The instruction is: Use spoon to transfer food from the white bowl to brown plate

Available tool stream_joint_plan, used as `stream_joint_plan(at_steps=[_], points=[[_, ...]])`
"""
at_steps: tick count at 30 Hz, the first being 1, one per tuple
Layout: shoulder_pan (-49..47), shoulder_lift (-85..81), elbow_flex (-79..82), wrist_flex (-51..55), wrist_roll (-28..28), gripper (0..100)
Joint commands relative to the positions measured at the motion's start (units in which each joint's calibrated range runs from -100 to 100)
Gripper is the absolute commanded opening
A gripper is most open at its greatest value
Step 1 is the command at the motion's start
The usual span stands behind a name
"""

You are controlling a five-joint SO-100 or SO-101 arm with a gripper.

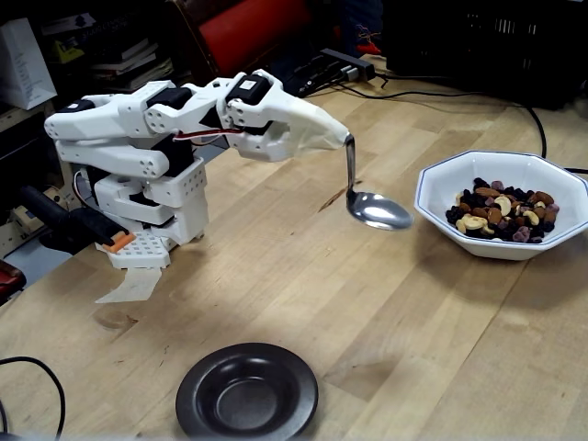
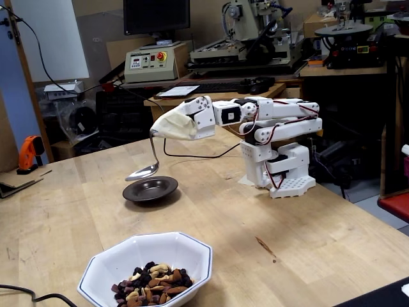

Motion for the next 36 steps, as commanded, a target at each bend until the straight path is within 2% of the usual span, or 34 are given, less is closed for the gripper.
stream_joint_plan(at_steps=[1, 5, 15, 25, 36], points=[[-0.3, 5.0, -5.0, -0.9, 0.3, 4], [-0.3, 9.2, -5.3, -1.9, 0.3, 4], [-0.3, 16.8, -4.3, -17.3, 0.3, 4], [0.1, 25.5, 1.4, -27.5, 0.4, 4], [-0.2, 28.0, 0.9, -31.2, 7.3, 4]])
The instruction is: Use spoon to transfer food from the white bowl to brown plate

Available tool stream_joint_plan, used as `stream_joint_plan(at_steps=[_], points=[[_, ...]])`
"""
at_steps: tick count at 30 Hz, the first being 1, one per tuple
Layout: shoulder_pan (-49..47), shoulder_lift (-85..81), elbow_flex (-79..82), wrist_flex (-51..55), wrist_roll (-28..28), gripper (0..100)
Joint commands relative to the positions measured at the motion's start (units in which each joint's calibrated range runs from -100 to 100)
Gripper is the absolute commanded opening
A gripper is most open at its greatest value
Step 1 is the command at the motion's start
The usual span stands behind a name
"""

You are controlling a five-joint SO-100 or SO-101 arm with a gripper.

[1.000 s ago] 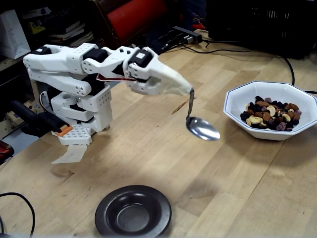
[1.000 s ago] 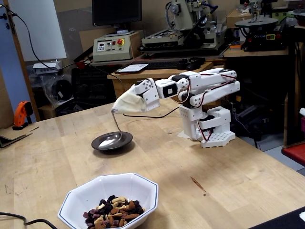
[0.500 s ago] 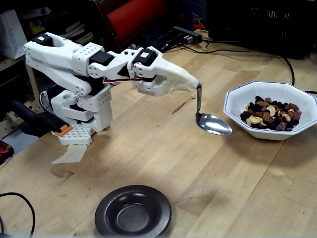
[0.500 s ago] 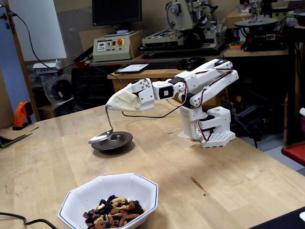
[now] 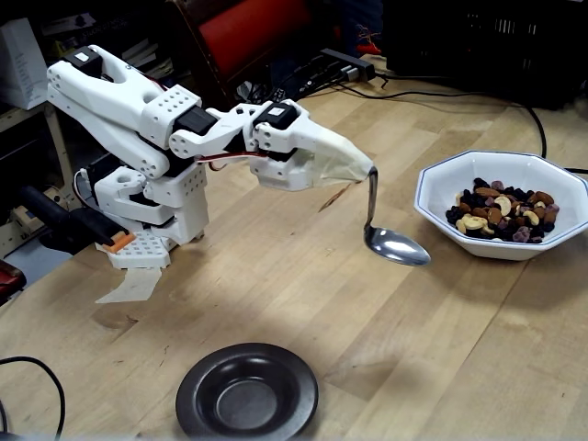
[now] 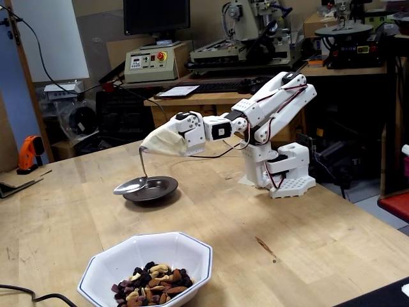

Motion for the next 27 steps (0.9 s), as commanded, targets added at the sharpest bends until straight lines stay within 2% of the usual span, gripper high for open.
stream_joint_plan(at_steps=[1, 8, 15, 27], points=[[-0.2, -0.4, -1.4, -1.5, 1.3, 4], [-0.2, 0.9, -9.4, -1.4, 1.3, 4], [-0.2, 9.3, -17.1, -1.4, 1.3, 4], [-2.5, 16.1, -18.9, -2.0, 1.7, 4]])
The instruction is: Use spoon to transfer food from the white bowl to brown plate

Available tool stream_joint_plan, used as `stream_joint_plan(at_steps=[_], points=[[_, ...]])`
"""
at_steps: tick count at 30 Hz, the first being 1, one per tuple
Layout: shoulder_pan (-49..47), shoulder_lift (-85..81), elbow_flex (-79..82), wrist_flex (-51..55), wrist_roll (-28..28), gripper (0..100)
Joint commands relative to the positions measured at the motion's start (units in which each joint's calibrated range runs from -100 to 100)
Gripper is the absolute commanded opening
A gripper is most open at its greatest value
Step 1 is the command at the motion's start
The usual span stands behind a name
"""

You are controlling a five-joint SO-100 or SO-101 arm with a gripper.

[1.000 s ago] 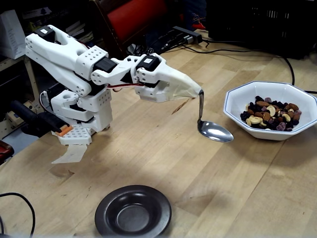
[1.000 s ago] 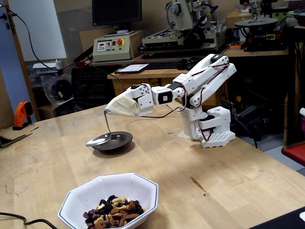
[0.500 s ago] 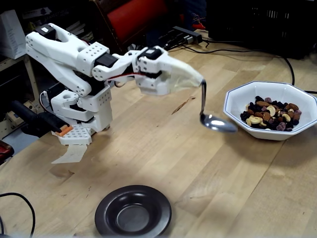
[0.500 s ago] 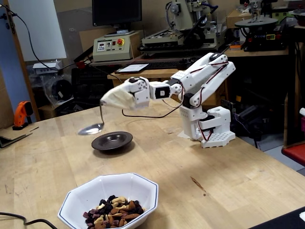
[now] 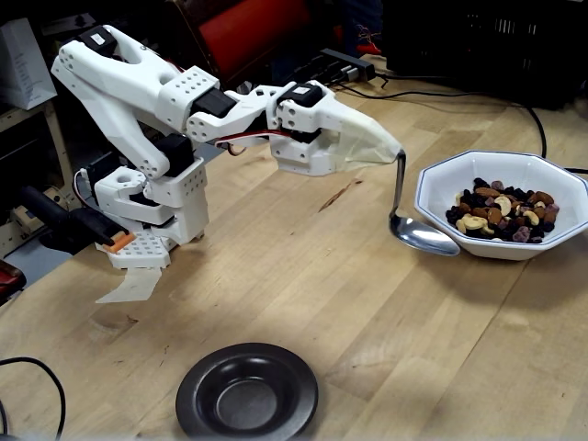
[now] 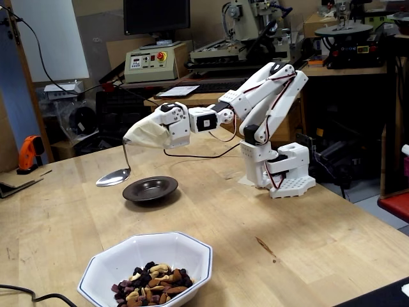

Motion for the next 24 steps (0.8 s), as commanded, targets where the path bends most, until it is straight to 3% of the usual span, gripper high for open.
stream_joint_plan(at_steps=[1, 16, 24], points=[[-3.1, 0.4, -4.1, -1.6, 0.1, 4], [-16.4, 1.2, -4.0, -1.7, 0.1, 4], [-18.1, 1.2, -3.9, -1.7, 0.1, 4]])
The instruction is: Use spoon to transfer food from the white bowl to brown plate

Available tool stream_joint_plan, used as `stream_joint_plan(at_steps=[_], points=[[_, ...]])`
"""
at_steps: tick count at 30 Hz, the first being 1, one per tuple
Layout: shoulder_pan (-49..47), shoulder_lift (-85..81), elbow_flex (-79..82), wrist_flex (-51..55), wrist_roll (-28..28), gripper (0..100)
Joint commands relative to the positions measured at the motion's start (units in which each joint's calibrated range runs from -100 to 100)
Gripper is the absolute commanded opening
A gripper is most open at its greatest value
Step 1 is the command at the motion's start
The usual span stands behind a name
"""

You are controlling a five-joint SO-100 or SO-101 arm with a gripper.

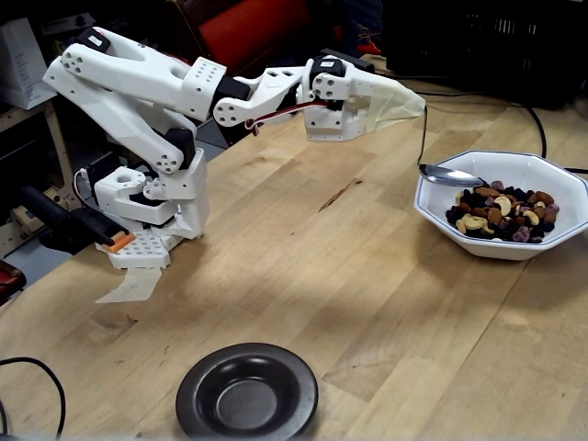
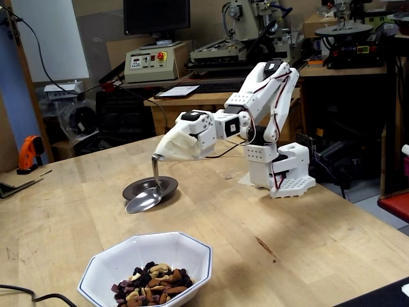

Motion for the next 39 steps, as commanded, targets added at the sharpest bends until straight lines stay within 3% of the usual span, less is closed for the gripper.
stream_joint_plan(at_steps=[1, 39], points=[[-0.7, -0.2, -3.9, -1.6, 0.2, 4], [-5.8, 7.5, -4.0, -1.7, -0.2, 4]])
